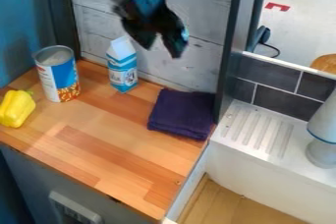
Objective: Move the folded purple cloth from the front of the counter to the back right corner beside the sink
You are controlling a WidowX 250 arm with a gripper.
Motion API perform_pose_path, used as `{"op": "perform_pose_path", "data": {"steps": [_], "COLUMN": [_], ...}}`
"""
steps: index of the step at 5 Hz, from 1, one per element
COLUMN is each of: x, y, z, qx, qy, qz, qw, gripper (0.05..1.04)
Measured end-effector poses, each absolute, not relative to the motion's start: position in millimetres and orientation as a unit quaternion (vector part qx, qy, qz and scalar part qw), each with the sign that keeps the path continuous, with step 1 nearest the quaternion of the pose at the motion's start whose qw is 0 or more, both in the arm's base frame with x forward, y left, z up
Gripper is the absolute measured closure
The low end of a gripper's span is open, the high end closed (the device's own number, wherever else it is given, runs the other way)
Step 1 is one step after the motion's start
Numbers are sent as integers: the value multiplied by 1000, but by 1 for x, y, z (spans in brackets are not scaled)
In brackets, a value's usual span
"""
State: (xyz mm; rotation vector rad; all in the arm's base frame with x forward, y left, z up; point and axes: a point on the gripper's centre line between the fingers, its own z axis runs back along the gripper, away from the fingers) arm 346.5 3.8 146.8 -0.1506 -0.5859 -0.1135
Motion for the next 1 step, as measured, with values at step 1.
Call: {"op": "perform_pose_path", "data": {"steps": [1], "x": [299], "y": [21], "z": [147], "qx": [-60], "qy": [-226], "qz": [-3], "qw": [972], "gripper": [83]}}
